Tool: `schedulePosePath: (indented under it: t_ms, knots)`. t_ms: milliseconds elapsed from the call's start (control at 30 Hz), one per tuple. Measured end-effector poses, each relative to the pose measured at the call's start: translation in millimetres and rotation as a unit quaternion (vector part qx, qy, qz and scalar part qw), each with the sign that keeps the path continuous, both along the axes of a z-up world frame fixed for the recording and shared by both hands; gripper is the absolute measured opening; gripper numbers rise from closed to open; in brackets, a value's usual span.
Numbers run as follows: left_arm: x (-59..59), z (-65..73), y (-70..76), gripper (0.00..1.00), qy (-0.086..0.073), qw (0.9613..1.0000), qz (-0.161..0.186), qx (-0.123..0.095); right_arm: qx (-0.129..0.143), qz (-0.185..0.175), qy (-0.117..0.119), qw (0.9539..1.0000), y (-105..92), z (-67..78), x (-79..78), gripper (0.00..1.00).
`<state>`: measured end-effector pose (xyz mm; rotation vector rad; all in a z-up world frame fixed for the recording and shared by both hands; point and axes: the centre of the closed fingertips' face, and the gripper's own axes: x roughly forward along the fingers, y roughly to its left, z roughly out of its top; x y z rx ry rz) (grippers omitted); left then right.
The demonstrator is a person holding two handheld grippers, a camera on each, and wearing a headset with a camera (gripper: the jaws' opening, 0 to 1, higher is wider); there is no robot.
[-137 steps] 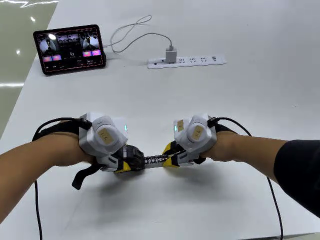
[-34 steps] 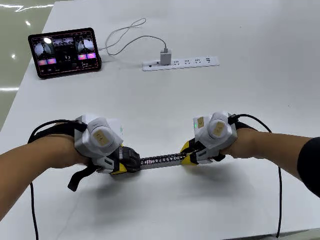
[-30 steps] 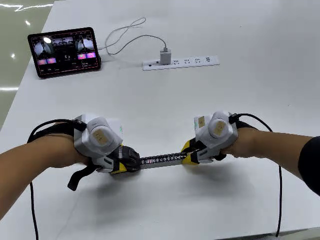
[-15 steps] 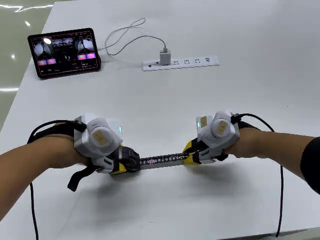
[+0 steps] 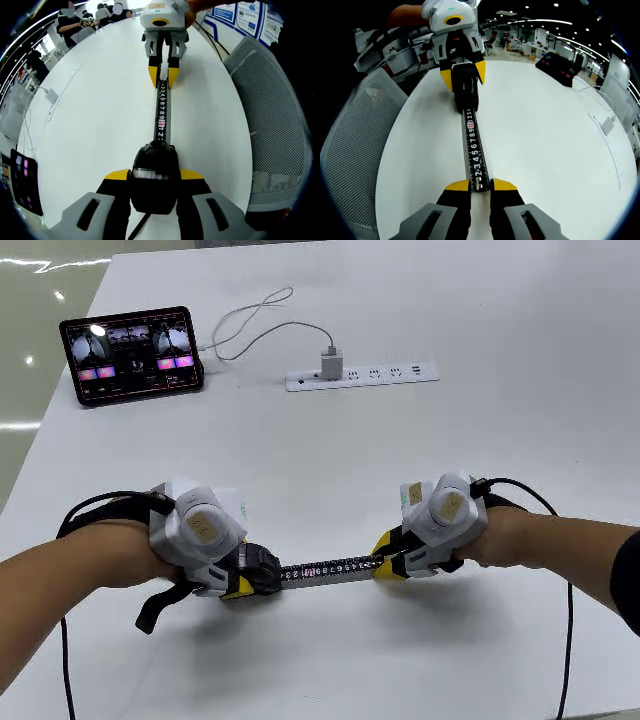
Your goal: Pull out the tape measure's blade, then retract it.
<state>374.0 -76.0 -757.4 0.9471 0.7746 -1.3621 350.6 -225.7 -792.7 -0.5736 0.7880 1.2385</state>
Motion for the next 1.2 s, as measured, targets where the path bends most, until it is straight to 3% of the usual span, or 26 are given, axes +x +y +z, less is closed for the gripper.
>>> schedulePosePath:
  t_ms: [1200]
  knots:
    - [0.2,-0.1,-0.1,0.29,-0.001,1.0000,0.001,-0.003,-0.004,-0.009,0.002,0.9999,-19.6,-0.1,-2.5,0.09]
